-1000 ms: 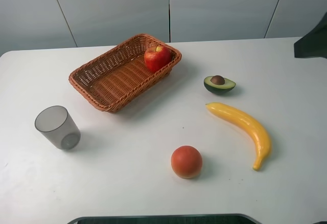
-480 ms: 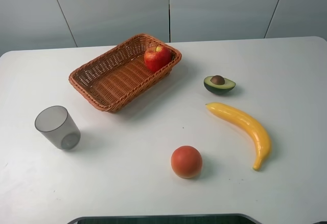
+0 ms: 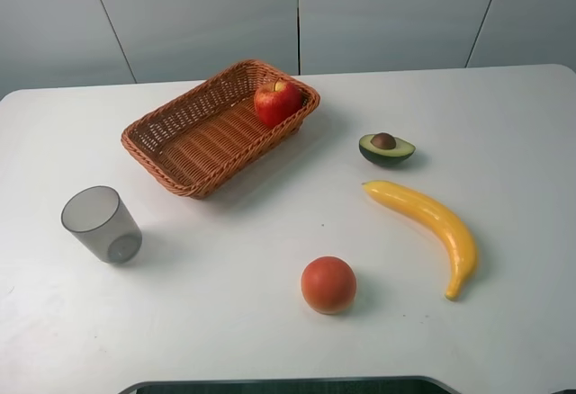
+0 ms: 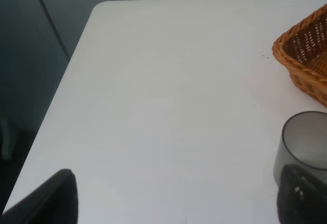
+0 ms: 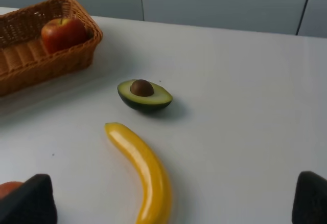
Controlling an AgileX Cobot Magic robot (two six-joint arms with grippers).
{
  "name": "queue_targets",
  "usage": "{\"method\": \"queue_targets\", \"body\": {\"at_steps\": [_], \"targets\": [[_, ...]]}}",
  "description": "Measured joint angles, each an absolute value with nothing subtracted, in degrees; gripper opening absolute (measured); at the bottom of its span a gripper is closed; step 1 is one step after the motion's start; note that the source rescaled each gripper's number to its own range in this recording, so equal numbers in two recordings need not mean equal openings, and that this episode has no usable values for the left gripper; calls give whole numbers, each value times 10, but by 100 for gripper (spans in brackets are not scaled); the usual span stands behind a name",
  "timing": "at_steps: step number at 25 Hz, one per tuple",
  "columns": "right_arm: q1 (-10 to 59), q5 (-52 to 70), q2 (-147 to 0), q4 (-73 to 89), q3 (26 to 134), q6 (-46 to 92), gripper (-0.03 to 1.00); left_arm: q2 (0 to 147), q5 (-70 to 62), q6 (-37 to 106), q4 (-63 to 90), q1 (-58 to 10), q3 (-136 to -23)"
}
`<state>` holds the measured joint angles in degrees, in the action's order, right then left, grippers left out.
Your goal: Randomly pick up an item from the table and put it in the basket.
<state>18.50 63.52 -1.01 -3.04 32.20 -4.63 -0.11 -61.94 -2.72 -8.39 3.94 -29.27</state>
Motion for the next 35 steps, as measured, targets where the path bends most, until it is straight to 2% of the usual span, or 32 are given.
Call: {"method": "queue_targets", "body": {"at_steps": [18, 29, 35], "targets": [[180, 631, 0, -4, 295, -29, 100, -1, -619, -27, -84, 39, -293], [5, 630, 0, 9, 295, -10, 100, -1, -619, -27, -84, 39, -293], [-41, 630, 0, 9, 295, -6, 100, -1, -619, -27, -84, 39, -293]]}}
